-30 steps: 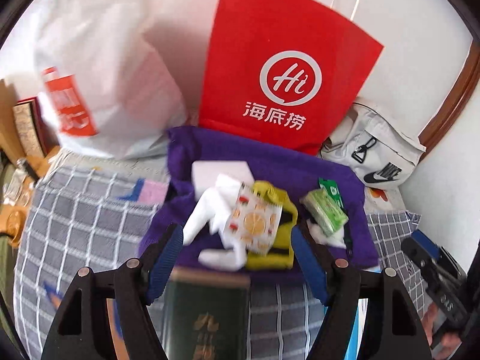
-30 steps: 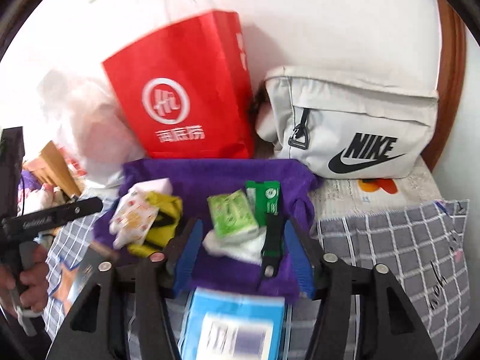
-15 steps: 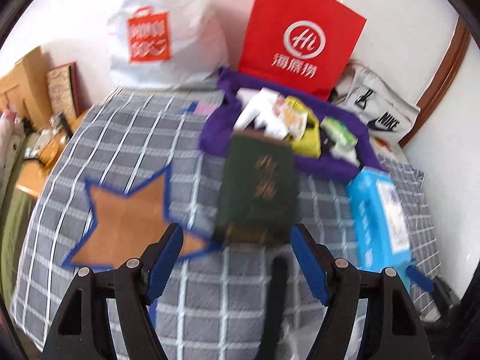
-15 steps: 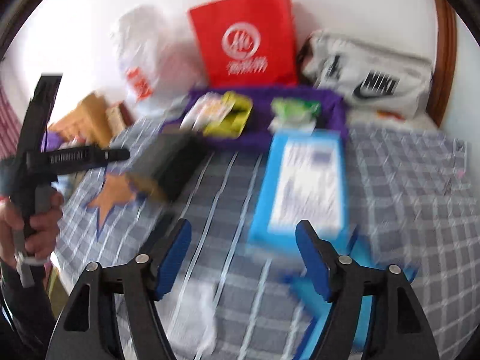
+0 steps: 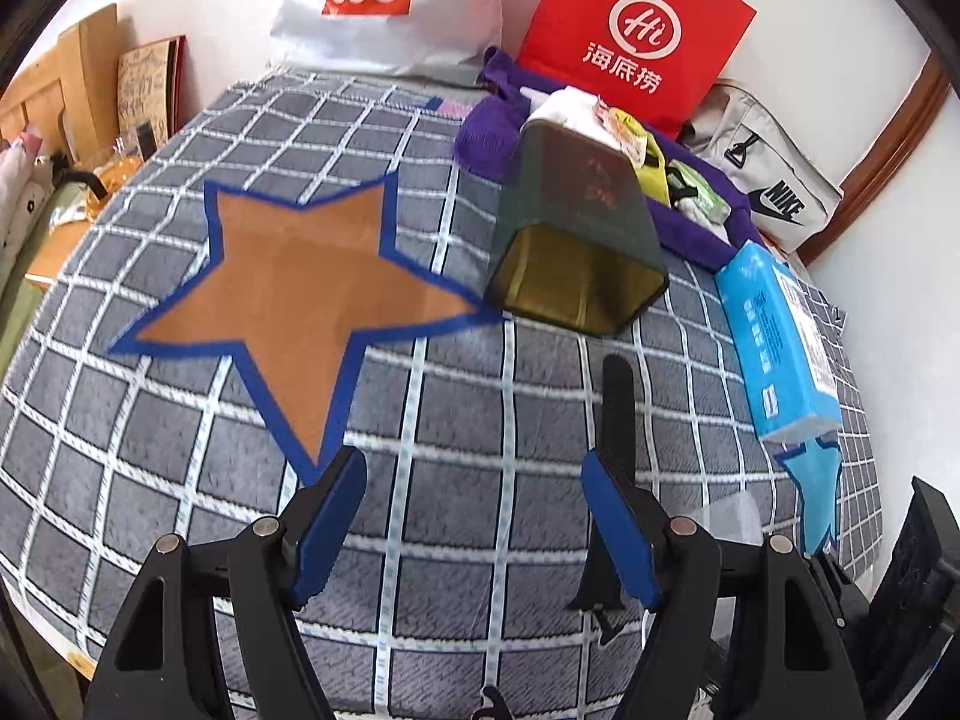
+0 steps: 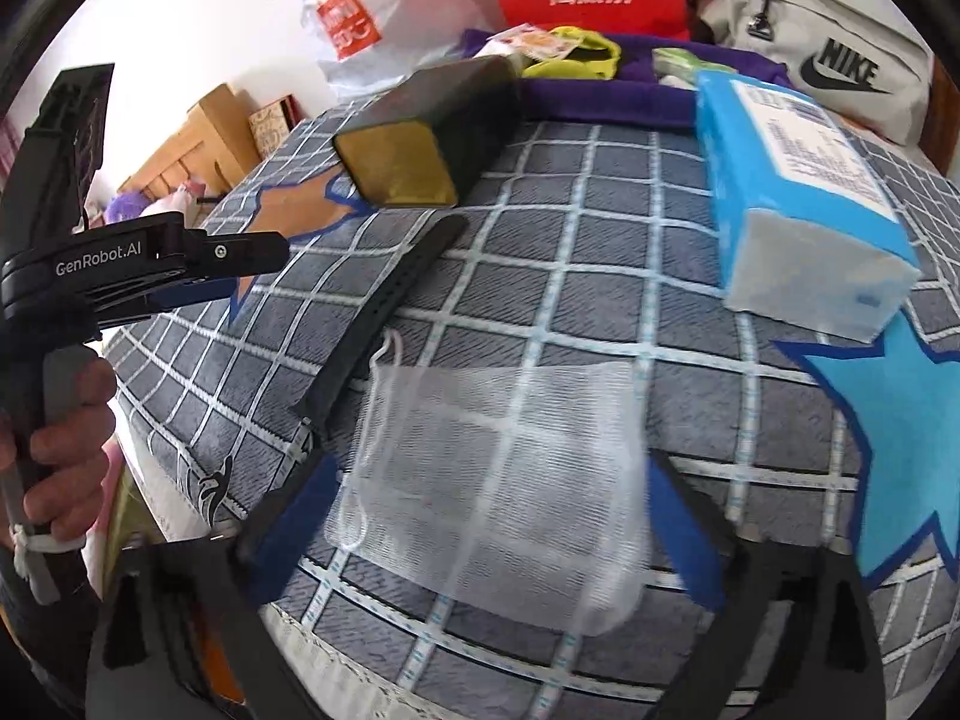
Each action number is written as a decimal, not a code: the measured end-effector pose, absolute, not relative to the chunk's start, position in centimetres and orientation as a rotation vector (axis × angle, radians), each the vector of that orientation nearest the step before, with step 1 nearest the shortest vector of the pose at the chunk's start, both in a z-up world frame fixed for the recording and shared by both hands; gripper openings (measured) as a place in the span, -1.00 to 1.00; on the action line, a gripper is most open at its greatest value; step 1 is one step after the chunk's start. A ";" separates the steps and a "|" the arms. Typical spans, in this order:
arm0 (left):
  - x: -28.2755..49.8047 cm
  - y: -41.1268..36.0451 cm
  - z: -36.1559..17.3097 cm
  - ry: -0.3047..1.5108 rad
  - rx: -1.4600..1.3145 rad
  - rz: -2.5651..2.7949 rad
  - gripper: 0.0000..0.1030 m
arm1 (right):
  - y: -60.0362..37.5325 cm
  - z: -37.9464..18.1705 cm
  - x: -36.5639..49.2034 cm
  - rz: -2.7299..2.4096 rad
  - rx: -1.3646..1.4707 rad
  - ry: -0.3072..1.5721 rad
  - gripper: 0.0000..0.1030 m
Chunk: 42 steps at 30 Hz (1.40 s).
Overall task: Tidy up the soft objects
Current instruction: 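Grasp the white mesh bag with the right tool while the left tool withdraws from the towel, then carry the mesh bag with the right tool toward the purple towel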
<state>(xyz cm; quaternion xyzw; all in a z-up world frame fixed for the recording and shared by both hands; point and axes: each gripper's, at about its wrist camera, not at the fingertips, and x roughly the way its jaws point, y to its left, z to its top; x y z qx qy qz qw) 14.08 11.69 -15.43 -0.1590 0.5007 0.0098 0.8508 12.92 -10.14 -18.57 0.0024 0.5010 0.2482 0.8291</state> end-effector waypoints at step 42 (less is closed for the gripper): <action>15.4 1.0 -17.4 1.007 0.105 -0.096 -0.50 | -21.0 -19.1 13.1 0.260 0.051 0.974 -0.66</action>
